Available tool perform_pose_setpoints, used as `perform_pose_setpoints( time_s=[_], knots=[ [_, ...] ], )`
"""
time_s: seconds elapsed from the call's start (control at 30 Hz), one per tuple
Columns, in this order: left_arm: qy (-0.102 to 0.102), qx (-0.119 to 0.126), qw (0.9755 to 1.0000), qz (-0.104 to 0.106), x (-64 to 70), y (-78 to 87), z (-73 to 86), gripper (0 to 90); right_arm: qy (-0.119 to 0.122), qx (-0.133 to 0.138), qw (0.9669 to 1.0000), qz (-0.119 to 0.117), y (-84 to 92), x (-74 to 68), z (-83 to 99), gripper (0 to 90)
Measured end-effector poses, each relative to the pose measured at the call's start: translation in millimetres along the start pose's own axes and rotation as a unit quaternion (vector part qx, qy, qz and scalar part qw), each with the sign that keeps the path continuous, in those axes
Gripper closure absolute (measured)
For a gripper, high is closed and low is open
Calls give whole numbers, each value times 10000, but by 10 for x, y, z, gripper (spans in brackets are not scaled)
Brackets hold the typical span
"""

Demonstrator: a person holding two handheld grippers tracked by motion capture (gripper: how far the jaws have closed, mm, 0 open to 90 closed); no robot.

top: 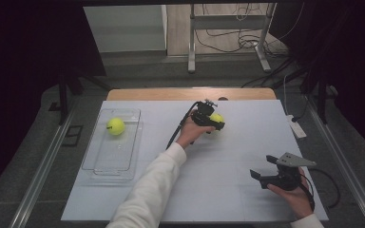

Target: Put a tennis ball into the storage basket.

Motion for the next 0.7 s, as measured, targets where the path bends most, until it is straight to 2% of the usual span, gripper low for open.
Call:
perform_pose_setpoints(
  time_s=[0.7],
  knots=[
    [3, 400, 9991, 147, 79, 255, -60, 267, 41, -34, 10000, 21, -4, -5, 6, 92]
  ],
)
Point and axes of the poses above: each handheld gripper's, and its own axes: y roughly backward along the jaws, z roughly out of its underside, x roughly to its right, the point moved 9 cm from there along -y, roughly forward along the jaws, and after that the axes turned 7 degrees about x, right-handed, at the moved point
